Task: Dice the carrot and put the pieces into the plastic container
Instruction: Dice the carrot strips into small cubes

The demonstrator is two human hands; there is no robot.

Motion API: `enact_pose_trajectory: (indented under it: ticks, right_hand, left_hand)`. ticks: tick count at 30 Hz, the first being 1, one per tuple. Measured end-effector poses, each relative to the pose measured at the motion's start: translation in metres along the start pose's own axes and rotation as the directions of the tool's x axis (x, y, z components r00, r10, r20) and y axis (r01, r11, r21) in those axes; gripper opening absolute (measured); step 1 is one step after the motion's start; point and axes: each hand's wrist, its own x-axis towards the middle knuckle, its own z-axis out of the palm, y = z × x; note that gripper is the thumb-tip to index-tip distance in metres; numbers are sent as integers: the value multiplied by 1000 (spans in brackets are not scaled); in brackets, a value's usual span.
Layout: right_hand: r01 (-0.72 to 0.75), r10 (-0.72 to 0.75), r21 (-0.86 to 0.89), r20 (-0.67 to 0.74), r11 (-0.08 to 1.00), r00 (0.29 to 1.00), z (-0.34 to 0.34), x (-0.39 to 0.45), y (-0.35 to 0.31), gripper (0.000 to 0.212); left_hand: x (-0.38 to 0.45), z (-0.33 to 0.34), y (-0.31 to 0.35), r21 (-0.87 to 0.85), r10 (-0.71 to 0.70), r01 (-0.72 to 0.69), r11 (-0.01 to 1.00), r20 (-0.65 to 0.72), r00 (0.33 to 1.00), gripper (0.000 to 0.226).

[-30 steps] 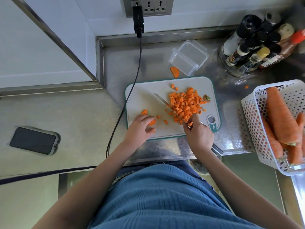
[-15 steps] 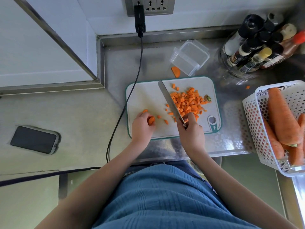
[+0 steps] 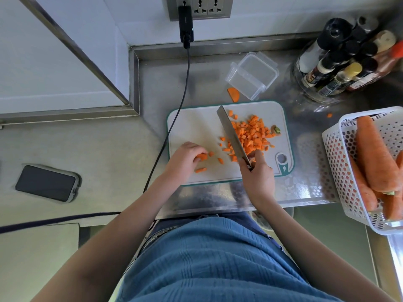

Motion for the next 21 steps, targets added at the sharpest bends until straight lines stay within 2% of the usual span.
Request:
enact_pose_trajectory:
  ticks: [3,6,8,11,13,15,19,21]
  right_hand:
    - [0,0,8,3,1000,1000,-1,2,-1,19]
    - [0,0,21,0,1000,1000,-1,3,-2,19]
    - [1,-1,30,-4,1000,1000,-2,3,-3,19]
    - [-5,5,39,-9,999,1000,-1,2,-4,20]
    - [-7,8,59,-6,998,1000,-1,1,-6,20]
    - [-2,2,88,7,996,1000,-1,1,-9,20]
    - [17,-23,146,39,989,999,4,-4,-17,14]
    - [23,-31,154,52,988,998,7,-6,-19,11]
  left_hand:
    - [10,-6,-3,69,141,-150,986,118,983,27]
    - [17,-12,0,62,171,-186,981,203,964,27]
    - [17,-11,-1,31,123,-132,991,197,973,35]
    - [3,-12,-2,-64,-1,0,998,-18,1000,58]
    - [-9,-13,1,-137,-110,95,986,-107,988,55]
    - [-17,-10,1,-129,-165,154,980,-81,983,46]
    - [-19,2,2,-64,-243,246,967,50,969,63]
    - [-16,9,10,-34,-260,260,965,0,966,54]
